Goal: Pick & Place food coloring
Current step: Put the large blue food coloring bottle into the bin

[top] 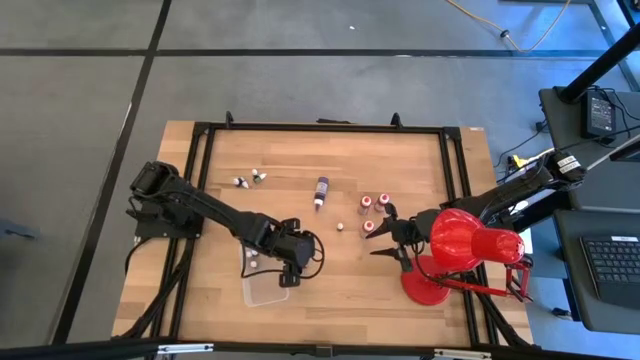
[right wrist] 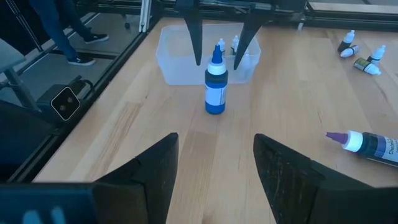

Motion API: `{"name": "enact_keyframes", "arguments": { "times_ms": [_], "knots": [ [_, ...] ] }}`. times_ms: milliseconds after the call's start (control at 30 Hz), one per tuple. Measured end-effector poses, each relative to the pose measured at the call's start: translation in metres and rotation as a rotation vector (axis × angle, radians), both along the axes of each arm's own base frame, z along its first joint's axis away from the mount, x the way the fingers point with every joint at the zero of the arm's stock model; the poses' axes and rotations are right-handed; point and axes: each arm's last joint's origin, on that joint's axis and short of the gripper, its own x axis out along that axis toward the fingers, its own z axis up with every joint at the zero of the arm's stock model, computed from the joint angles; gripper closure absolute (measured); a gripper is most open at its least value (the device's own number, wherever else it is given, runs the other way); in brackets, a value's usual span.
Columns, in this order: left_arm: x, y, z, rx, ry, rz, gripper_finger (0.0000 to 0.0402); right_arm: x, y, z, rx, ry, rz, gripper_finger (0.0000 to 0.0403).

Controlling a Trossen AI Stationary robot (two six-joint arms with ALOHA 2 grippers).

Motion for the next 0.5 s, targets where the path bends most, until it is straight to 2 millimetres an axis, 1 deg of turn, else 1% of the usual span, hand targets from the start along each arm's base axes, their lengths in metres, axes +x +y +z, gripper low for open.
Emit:
{"name": "enact_keyframes", "arguments": {
  "times_ms": [133,233,500],
  "knots": [
    [0.002,-0.001,-0.009,0.01,0.031,-0.002,0.0165,0.0,0.0,0.0,-0.001,0.002,0.0,0.0192],
    [0.004,-0.002,-0.014,0.009,0.044,-0.004,0.0175,0.0,0.0,-0.001,-0.002,0.005,0.0,0.0192],
    [0.005,-0.002,-0.014,0.01,0.04,-0.012,0.0232,0.0,0.0,-0.001,-0.002,0.006,0.0,0.0192]
  ]
}}
